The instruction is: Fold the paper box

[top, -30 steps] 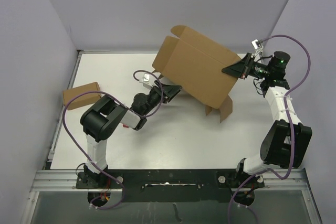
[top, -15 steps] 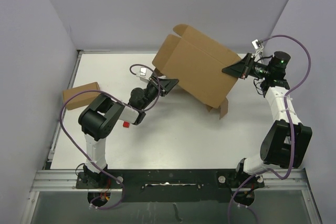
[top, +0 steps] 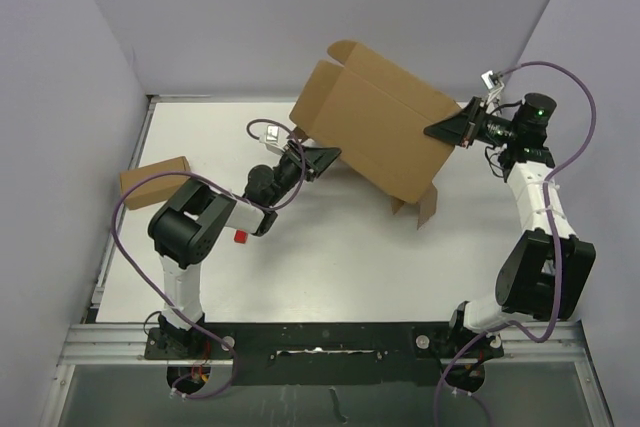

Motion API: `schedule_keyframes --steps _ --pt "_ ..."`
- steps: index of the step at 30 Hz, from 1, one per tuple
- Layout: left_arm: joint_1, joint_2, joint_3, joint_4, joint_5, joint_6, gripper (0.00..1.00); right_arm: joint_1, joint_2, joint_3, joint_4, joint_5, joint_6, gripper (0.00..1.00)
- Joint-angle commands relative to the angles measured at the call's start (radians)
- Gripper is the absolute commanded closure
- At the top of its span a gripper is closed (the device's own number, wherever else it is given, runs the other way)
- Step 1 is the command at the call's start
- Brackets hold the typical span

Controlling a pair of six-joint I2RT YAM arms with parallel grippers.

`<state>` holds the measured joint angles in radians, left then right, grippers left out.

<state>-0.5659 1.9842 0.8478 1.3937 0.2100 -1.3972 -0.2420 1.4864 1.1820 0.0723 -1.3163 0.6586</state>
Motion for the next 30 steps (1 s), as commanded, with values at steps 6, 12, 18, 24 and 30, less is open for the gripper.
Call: schedule_keyframes --steps 6,12,18,24,30 --pt "0.051 -0.214 -0.108 0.044 0.068 0.164 0.52 0.007 -0.082 0.290 -0.302 -0.059 -0.269 1.00" --pt "0.167 -0.381 -0.273 0.075 0.154 0.263 0.50 0.006 -0.100 0.408 -0.437 -0.068 -0.364 1.00" --pt "0.269 -0.673 -0.390 -0.235 0.181 0.494 0.36 0.002 -0.135 0.466 -0.431 -0.075 -0.312 1.00" --pt "0.268 -1.039 -0.372 -0.793 -0.004 0.798 0.04 0.000 -0.143 0.476 -0.483 -0.056 -0.331 1.00" --pt "0.271 -1.107 -0.385 -0.894 -0.062 0.880 0.02 0.001 -0.096 0.457 -0.558 -0.023 -0.422 1.00"
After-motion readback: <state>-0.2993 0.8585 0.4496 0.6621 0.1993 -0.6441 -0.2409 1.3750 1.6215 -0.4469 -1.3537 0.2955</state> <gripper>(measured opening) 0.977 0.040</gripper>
